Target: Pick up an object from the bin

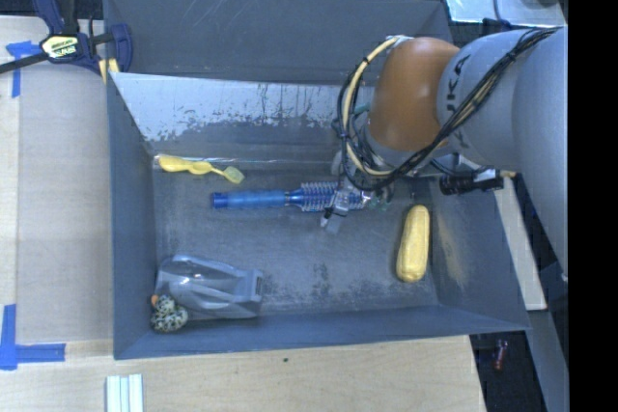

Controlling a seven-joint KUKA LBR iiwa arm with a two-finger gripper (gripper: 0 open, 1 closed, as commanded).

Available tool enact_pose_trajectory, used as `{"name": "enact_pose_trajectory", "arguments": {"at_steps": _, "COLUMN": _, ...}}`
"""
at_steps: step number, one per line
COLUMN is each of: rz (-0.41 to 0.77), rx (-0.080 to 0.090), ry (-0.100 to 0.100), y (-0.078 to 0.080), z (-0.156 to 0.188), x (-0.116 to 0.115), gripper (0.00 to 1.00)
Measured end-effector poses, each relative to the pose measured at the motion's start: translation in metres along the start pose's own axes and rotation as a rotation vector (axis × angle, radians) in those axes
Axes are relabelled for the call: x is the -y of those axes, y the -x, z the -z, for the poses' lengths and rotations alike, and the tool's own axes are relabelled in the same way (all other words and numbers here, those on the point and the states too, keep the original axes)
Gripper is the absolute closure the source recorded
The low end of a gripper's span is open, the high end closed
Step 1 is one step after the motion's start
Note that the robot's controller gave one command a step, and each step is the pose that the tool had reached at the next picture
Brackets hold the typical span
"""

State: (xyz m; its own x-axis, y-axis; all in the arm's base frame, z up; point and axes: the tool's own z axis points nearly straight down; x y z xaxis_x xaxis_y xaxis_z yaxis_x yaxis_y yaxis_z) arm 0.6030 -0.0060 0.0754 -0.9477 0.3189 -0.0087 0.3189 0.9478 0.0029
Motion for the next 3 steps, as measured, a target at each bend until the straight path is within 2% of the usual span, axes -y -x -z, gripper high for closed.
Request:
{"name": "enact_pose_trajectory", "arguments": {"at_steps": 1, "rz": 0.135, "rx": 0.002, "ry": -0.001, "y": 0.006, "z": 0.052, "x": 0.003, "gripper": 0.00}}
{"name": "enact_pose_trajectory", "arguments": {"at_steps": 2, "rz": 0.123, "rx": -0.004, "ry": -0.003, "y": 0.001, "z": 0.133, "x": -0.001, "gripper": 0.00}}
{"name": "enact_pose_trajectory", "arguments": {"at_steps": 3, "rz": 0.105, "rx": 0.006, "ry": 0.000, "y": 0.006, "z": 0.084, "x": -0.002, "gripper": 0.00}}
